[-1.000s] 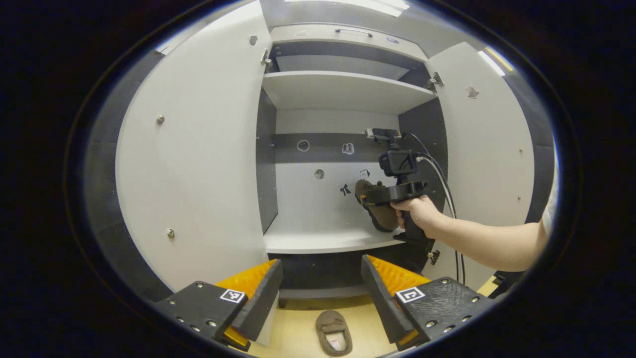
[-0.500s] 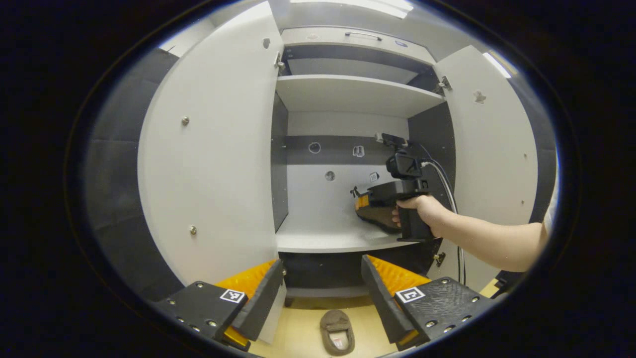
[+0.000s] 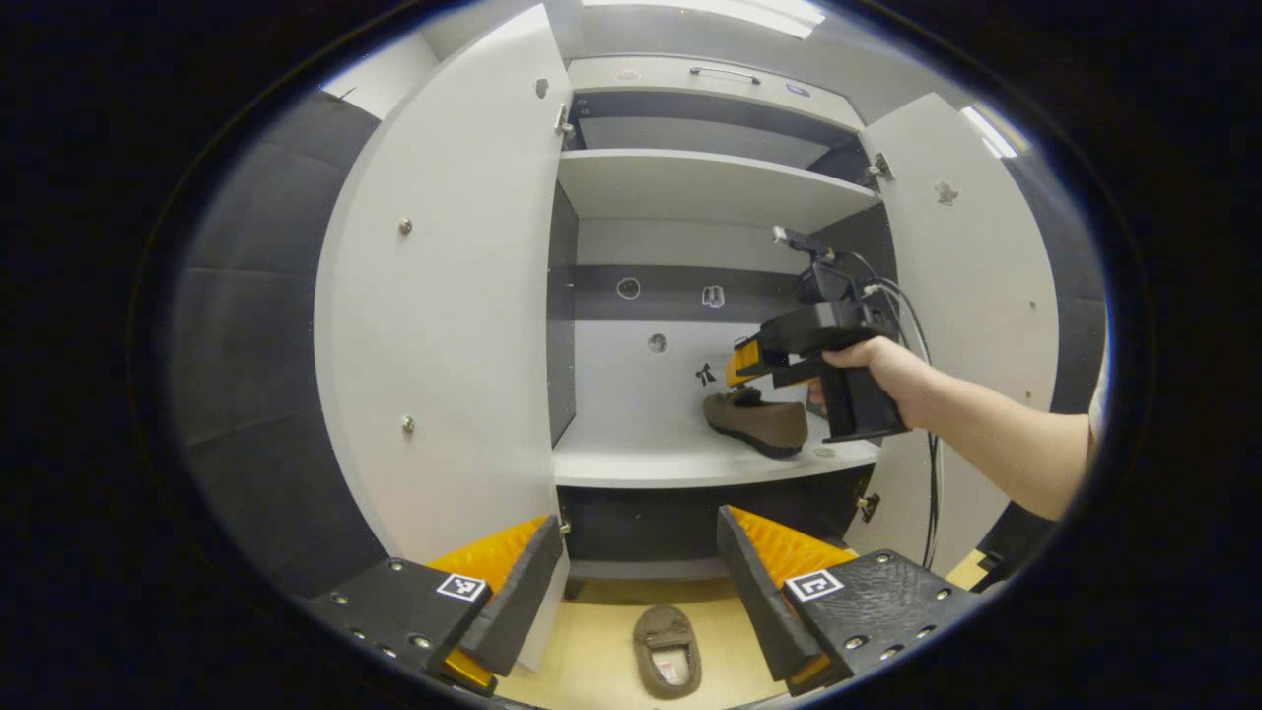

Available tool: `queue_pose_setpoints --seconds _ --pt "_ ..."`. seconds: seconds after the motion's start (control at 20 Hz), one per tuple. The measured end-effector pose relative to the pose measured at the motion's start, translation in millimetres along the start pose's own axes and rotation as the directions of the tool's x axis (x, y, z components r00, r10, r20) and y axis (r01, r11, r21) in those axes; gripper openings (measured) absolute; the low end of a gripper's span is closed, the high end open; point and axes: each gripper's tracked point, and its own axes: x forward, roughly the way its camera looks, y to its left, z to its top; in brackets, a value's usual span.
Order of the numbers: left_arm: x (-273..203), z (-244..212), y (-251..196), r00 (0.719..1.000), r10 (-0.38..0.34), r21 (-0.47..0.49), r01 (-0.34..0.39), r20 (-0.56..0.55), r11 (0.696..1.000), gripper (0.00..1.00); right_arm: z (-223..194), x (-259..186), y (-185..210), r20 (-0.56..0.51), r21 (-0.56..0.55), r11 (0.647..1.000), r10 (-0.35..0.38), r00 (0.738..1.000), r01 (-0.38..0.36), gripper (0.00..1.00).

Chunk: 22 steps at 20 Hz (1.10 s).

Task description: Grab one shoe with the right hand and put it into the shoe cabinet, grab the other shoe with the left hand and put it into the shoe cabinet; then close the right door with the right hand and the left door with the left hand.

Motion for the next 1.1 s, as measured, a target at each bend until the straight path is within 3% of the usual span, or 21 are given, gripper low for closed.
queue_pose_setpoints --seconds 0.05,0.1,0.2,0.25,0.3,0.7,0.75,0.8,0.9,1.1 --pt "0.9 -3.1 -0.4 1.000 -0.003 0.000 0.003 -0.006 1.000 0.98 2.6 -9.9 -0.9 0.012 -0.001 1.000 0.001 1.000 -0.001 0.99" --pt "0.3 -6.4 -0.7 1.000 -0.007 0.001 0.007 -0.012 1.000 0.93 5.0 -19.8 -1.7 0.024 -0.005 1.000 0.000 1.000 0.000 0.99" --pt "2.2 -12.6 -1.2 1.000 -0.016 0.008 0.017 -0.025 1.000 0.93 8.9 -39.4 -4.4 0.050 -0.017 1.000 -0.007 0.999 0.008 0.98" --pt "3.2 -15.4 -1.6 0.999 -0.023 0.011 0.023 -0.032 1.000 0.98 9.6 -49.3 -5.1 0.061 -0.024 1.000 -0.010 0.998 0.012 0.99" --pt "4.2 -20.4 -2.3 0.999 -0.030 0.015 0.031 -0.040 0.999 0.93 11.1 -59.9 -5.5 0.074 -0.032 0.999 -0.014 0.997 0.016 0.98" --pt "15.5 -71.4 -3.0 0.988 -0.087 0.049 0.094 -0.126 0.994 0.93 11.4 -141.9 -7.8 0.201 -0.052 0.998 -0.032 0.979 0.043 0.99" --pt "15.5 -80.9 -3.6 0.985 -0.095 0.054 0.104 -0.143 0.993 0.98 9.1 -151.7 -7.3 0.218 -0.053 0.998 -0.031 0.975 0.044 0.99" --pt "17.0 -91.1 -4.4 0.981 -0.104 0.063 0.116 -0.164 0.991 0.93 6.1 -161.0 -8.9 0.234 -0.052 0.997 -0.036 0.972 0.050 0.99" --pt "17.4 -115.5 -4.2 0.967 -0.115 0.088 0.138 -0.229 0.987 0.98 -2.7 -179.7 -10.8 0.261 -0.049 0.997 -0.044 0.964 0.058 0.99" --pt "24.2 -157.4 -7.4 0.940 -0.136 0.059 0.163 -0.312 0.985 0.93 -30.3 -216.6 -21.6 0.309 -0.038 0.996 -0.065 0.949 0.081 0.99"
